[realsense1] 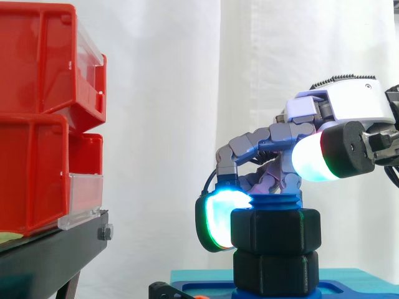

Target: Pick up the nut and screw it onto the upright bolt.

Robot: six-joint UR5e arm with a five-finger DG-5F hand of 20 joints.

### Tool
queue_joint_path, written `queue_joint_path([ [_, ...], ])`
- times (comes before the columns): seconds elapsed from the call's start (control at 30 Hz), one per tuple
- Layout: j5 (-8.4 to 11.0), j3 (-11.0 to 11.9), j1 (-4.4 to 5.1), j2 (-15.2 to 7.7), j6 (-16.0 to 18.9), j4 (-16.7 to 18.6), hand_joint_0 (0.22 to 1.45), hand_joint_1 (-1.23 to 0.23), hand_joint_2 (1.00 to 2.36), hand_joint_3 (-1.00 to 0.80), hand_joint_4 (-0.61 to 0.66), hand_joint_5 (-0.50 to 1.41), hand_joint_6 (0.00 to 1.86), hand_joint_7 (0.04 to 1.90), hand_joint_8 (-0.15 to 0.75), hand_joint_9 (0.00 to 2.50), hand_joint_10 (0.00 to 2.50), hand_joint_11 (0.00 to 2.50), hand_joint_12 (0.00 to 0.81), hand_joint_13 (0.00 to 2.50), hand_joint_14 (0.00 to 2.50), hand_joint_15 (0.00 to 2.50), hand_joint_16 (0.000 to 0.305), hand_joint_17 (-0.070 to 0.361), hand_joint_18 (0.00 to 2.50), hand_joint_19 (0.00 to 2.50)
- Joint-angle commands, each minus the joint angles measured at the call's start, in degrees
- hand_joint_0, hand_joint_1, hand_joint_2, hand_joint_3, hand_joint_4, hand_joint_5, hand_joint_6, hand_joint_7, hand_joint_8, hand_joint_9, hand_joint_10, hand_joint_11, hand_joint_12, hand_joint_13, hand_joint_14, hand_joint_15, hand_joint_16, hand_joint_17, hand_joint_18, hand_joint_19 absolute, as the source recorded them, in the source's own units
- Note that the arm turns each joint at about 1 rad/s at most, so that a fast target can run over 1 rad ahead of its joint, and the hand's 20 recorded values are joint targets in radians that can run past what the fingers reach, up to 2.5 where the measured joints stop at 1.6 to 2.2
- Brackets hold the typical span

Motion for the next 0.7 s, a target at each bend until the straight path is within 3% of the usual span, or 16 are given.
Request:
queue_joint_path([
  [0.0, 0.0, -0.3, 0.09, 0.0, 0.0, 0.1, 0.5, -0.34, 1.0, -0.5, 0.23, 0.02, 0.5, 1.08, 0.226, 1.27, 0.0, 0.0, 0.224, 0.69, 0.0, 0.0, 0.028, 0.063, 0.28, 0.0],
  [0.57, -0.18, -0.8, 0.18, 0.0, 0.1, 0.4, 0.5, -0.34, 1.0, -0.5, 0.24, 0.01, 0.5, 1.06, 0.223, 1.26, 0.0, 0.0, 0.225, 0.68, 0.0, 0.0, 0.029, 0.065, 0.26, 0.0],
  [0.67, -0.09, -2.5, 0.18, 0.0, 0.2, 1.0, 0.5, -0.34, 1.0, -0.5, 0.23, 0.02, 0.5, 1.08, 0.223, 1.26, 0.0, 0.0, 0.225, 0.68, 0.0, 0.0, 0.029, 0.065, 0.26, 0.0],
])
